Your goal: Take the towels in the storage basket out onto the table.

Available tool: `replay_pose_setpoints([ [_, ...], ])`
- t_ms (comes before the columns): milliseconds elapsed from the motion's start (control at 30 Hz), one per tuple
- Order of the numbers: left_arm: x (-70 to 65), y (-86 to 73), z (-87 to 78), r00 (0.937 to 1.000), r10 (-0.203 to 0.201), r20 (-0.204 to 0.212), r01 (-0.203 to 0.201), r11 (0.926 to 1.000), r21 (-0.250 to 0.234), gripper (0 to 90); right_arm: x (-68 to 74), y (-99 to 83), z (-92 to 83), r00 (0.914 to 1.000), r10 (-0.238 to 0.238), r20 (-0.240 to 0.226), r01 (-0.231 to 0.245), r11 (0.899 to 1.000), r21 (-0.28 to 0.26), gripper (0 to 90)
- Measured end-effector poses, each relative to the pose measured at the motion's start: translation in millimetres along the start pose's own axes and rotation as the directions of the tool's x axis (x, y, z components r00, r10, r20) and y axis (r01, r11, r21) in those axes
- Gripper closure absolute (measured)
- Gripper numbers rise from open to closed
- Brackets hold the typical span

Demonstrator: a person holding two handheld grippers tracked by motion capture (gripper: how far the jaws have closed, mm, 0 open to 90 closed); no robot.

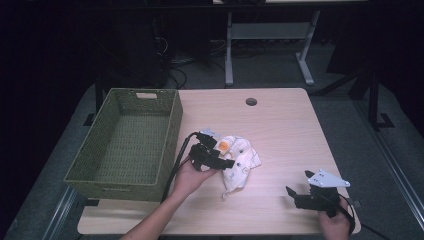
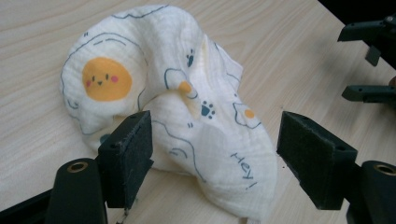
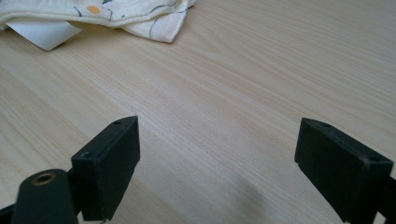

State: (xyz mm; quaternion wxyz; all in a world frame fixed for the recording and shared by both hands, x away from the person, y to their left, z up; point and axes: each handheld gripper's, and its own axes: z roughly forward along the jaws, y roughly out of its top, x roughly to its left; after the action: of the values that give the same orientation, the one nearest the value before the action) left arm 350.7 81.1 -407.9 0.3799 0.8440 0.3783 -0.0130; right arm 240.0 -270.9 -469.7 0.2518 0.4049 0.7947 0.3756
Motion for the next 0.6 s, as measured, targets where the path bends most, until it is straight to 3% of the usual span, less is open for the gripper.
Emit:
replay_pose_setpoints([
  [233, -0.8, -11.2, -6.3, 0.9998, 0.02, -0.003, -0.02, 0.9997, -0.011, 26.3, -0.1, -0.2, 0.8, 1.0, -0.002, 0.002, 0.002, 1.0, 0.003, 13.7],
  [333, -2.5, -16.4, -8.7, 0.9999, 0.009, 0.012, -0.009, 0.9996, -0.026, 26.3, 0.1, -0.1, 0.6, 1.0, -0.002, 0.001, 0.002, 1.0, 0.003, 13.7],
  [600, -8.4, -28.7, -13.7, 0.9993, 0.028, 0.027, -0.027, 0.9993, -0.027, 26.0, 0.1, -0.2, 0.5, 1.0, -0.001, 0.002, 0.001, 1.0, 0.003, 13.7],
])
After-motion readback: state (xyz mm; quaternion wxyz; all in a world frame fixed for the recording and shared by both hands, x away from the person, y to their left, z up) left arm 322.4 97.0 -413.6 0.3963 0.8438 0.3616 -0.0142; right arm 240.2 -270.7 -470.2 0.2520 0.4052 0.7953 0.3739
